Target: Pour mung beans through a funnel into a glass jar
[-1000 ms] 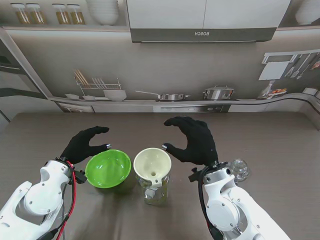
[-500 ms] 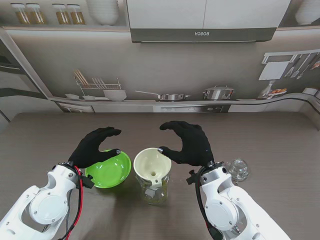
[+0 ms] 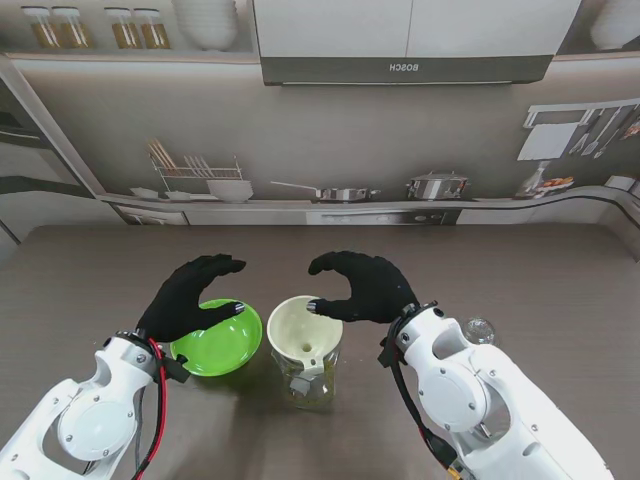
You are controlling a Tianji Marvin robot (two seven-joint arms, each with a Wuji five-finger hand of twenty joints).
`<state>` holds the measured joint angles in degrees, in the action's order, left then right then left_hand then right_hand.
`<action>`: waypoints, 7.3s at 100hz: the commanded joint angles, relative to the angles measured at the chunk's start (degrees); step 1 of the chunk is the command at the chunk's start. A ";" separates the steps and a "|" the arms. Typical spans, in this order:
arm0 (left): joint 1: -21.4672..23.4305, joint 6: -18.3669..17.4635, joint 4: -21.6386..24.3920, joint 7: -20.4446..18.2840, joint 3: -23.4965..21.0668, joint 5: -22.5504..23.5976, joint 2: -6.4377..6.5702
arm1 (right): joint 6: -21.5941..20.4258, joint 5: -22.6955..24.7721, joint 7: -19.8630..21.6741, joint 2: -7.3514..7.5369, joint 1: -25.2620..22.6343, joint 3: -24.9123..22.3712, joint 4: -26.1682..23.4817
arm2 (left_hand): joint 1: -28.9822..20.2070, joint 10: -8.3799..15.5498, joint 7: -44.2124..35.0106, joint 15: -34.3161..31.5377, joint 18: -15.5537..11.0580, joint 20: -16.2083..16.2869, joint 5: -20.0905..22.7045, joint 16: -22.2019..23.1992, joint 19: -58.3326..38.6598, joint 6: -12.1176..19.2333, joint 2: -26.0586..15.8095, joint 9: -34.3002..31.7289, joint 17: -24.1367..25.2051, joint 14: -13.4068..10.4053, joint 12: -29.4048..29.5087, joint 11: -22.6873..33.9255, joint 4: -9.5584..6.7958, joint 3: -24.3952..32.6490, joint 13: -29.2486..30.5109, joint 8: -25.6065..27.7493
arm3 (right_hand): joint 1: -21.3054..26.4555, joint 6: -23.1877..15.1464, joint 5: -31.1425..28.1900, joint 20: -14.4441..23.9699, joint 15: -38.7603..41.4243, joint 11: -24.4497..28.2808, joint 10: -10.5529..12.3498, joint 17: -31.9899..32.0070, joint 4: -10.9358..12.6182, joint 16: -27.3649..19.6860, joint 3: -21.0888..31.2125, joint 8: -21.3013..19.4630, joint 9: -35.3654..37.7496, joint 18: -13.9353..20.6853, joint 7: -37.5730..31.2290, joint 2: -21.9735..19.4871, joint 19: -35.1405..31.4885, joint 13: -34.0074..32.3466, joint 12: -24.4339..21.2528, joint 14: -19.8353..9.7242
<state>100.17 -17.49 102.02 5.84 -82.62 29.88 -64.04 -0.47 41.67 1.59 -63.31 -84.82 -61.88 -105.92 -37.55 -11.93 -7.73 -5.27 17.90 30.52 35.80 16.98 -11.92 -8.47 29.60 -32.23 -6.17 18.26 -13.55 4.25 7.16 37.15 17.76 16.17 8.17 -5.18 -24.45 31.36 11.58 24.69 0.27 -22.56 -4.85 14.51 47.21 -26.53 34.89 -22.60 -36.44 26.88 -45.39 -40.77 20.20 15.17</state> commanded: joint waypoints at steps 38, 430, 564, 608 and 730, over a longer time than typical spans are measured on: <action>0.70 -1.36 0.75 -0.12 -0.35 0.36 -0.35 | 4.84 -2.37 15.45 2.33 11.78 6.06 2.66 | -0.90 1.57 0.83 -0.41 -2.42 -1.11 -1.06 -0.14 1.87 1.65 2.14 1.07 -0.64 -1.26 0.64 -0.36 -2.25 3.68 -0.17 0.02 | 0.47 4.89 2.09 7.22 8.47 6.79 -2.05 -5.71 2.78 8.76 -3.98 -1.20 -0.45 2.65 -3.08 1.72 -11.52 -7.50 6.58 -3.52; 1.79 2.42 1.78 -0.41 -0.73 -3.31 -0.78 | 3.95 1.11 14.63 1.89 28.58 12.03 26.92 | -2.34 -0.08 0.46 -0.11 -1.91 -1.29 0.83 -0.17 1.76 0.80 -5.37 -2.14 -0.41 -0.69 0.08 -0.15 -2.97 -3.44 1.52 0.09 | 20.41 -4.51 -16.81 19.75 65.26 30.05 8.48 -35.57 -18.27 36.74 35.06 -3.11 43.82 20.50 -37.71 14.03 -43.73 -34.64 39.02 -17.52; 1.41 2.59 1.26 -0.56 -0.58 -2.75 -0.70 | 7.38 5.37 -3.15 -1.54 36.30 30.61 48.61 | -2.37 -0.35 0.42 -0.09 -2.10 -1.27 0.94 -0.17 1.78 0.61 -5.53 -2.30 -0.37 -0.89 0.07 -0.14 -3.02 -3.59 1.49 0.09 | 18.86 -4.64 -14.24 18.45 63.36 31.39 9.12 -33.27 -13.45 34.93 33.92 0.39 40.99 20.24 -38.49 15.66 -45.19 -34.75 33.89 -16.99; 1.61 2.63 1.38 -0.60 -0.78 -2.83 -0.70 | 8.26 5.34 -4.22 -1.95 35.94 32.26 48.93 | -2.32 -0.51 0.58 -0.05 -2.18 -1.28 0.53 -0.19 1.82 0.66 -5.55 -2.31 -0.27 -0.96 0.08 -0.17 -3.02 -3.60 1.41 0.04 | 15.71 -3.38 -12.47 17.10 62.10 31.09 7.83 -30.89 -11.60 33.55 33.49 5.75 34.83 19.17 -33.75 16.00 -44.64 -34.70 33.83 -18.77; 1.89 2.79 1.54 -1.06 -1.20 -3.01 -0.63 | 6.87 9.53 -0.77 0.12 35.56 31.48 45.70 | -2.39 -0.47 0.54 -0.05 -2.18 -1.27 0.60 -0.19 1.85 0.69 -5.19 -2.30 -0.19 -1.02 0.06 -0.17 -3.01 -3.45 1.42 0.05 | -0.32 -2.55 10.16 13.88 20.37 17.52 -0.17 -6.91 0.69 14.79 17.84 -3.68 -14.44 9.88 -10.21 10.86 -23.22 -2.18 14.00 -4.87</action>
<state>101.83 -14.77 103.33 5.90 -83.73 26.97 -64.63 7.07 50.79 -0.19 -63.36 -49.20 -30.31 -59.66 -38.72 -12.64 -7.73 -5.27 17.55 29.81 36.71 16.97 -11.92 -8.00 26.19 -34.08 -6.90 18.26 -13.54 4.31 5.68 34.40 18.38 16.17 10.18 -8.43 -16.66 46.16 36.50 44.08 1.51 -31.16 -5.48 32.31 66.37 -29.82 23.41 -9.70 -47.53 35.54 -70.46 -45.54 36.26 7.92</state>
